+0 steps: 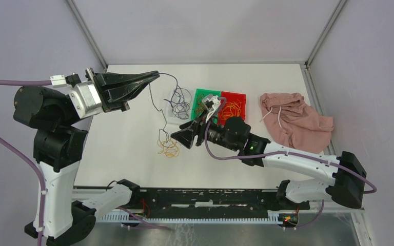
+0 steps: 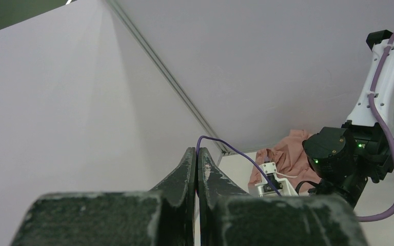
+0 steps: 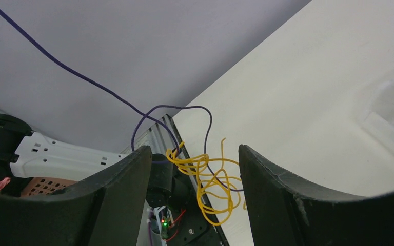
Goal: Untangle the cables
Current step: Untie the cable.
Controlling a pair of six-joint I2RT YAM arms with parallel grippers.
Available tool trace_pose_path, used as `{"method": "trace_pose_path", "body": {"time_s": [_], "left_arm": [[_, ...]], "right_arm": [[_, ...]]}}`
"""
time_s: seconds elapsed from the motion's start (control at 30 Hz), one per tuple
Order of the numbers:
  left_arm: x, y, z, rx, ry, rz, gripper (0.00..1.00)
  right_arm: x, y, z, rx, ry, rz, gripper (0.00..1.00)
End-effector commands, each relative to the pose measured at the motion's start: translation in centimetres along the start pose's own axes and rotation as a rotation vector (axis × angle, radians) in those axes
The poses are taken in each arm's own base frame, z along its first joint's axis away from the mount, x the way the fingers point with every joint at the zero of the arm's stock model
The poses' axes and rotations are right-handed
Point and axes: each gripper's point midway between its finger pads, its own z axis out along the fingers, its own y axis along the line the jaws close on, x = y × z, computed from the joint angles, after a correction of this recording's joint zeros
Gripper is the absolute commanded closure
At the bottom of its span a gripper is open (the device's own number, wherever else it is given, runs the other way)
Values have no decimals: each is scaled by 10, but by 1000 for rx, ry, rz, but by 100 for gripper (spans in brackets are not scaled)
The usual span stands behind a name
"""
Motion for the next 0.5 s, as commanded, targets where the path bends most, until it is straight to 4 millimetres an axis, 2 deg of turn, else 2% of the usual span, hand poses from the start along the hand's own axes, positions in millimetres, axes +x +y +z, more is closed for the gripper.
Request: {"method": "trace_pose_path", "body": {"time_s": [0.0,0.17,0.3,0.47], "left_arm": [[-11,1,2,4,-32,11,97],[-11,2,3,6,-31,11,97],[-12,3,5,10,-40,-5,97],[-22,5,8,11,-74,-54,97]], "right_arm": [[-7,23,5,-100,-9,0,31],[-3,28,13,-132,17,-1,31],[7,19,22,-92,45,-8,32],[3,11,36,-58,30,-52,35]]}}
